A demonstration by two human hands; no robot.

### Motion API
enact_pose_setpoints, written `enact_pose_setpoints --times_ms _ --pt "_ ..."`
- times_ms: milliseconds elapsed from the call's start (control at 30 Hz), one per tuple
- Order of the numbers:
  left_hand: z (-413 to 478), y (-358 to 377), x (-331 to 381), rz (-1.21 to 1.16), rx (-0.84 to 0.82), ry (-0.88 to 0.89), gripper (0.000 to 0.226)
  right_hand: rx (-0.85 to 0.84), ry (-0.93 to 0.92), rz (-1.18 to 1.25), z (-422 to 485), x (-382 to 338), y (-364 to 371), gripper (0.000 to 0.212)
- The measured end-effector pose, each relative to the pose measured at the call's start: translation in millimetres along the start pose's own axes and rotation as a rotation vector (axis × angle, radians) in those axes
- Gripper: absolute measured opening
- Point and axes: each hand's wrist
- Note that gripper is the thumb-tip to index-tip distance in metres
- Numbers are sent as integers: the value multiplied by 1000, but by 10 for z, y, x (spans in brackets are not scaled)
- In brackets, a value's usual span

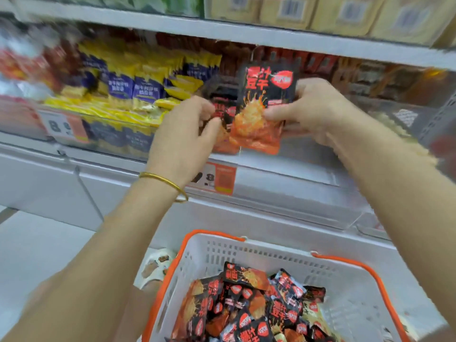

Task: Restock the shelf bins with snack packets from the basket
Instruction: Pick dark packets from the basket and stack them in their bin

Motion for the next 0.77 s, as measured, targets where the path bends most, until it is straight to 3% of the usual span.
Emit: enact_pose_setpoints --times_ms 167,334,768 --pt "-61 234 -206 380 -138 137 54 62 162 -211 719 522 447 26" --pt "-54 288 -256 343 -142 127 46 152 146 -531 1015 746 585 36" --pt "-77 282 -212 295 -129 119 42 172 247 -375 1086 795 690 29"
Point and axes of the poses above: each hand's wrist, its own z-axis towards the middle knuckle, its own y-axis out of the palm, x = y × z, and after that the axes turned 12 degrees about z, right-handed
